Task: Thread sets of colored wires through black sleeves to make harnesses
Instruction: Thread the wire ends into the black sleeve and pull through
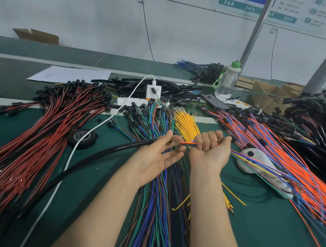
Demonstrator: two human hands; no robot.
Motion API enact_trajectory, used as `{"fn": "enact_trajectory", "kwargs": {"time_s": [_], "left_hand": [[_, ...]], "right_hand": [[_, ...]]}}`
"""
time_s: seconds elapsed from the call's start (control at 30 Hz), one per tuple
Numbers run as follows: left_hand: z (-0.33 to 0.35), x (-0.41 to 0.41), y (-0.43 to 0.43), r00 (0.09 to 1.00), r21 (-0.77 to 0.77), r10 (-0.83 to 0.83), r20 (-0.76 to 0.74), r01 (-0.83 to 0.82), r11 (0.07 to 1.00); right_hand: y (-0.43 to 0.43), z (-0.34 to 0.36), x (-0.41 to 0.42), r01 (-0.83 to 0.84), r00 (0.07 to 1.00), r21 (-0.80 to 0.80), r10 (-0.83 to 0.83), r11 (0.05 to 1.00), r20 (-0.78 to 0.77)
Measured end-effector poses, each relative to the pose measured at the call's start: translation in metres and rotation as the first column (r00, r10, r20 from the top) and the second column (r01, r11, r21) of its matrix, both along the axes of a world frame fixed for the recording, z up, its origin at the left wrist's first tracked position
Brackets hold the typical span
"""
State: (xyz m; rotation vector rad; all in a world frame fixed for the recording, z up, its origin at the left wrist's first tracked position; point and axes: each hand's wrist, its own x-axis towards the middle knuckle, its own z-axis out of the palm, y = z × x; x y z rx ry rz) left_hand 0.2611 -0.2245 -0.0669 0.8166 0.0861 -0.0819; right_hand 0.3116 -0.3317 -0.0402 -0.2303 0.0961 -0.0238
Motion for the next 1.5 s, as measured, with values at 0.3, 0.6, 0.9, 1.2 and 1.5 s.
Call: {"fn": "enact_trajectory", "kwargs": {"time_s": [0.3,0.6,0.9,1.2,1.5], "left_hand": [[0.003,0.002,0.003,0.958,-0.096,0.219,-0.186,-0.239,0.966],[-0.001,0.001,0.017,0.718,0.384,0.695,0.028,-0.650,0.656],[-0.019,-0.001,0.042,0.823,0.940,0.459,0.333,-0.252,-0.230],[-0.007,0.002,0.010,0.726,0.731,0.145,0.672,-0.618,-0.290],[-0.005,-0.001,0.009,0.585,0.633,0.243,0.774,-0.695,-0.343]], "right_hand": [[0.000,-0.001,0.001,-0.008,1.000,-0.004,0.008,1.000,-0.012],[0.001,-0.002,0.002,-0.014,0.999,0.003,0.014,1.000,-0.032],[0.003,-0.003,0.002,-0.029,0.999,-0.016,0.029,0.999,-0.034],[0.023,-0.004,-0.001,-0.210,0.975,-0.602,0.208,0.770,-0.074],[0.032,-0.011,-0.004,-0.115,0.973,-0.788,0.230,0.604,0.034]]}}
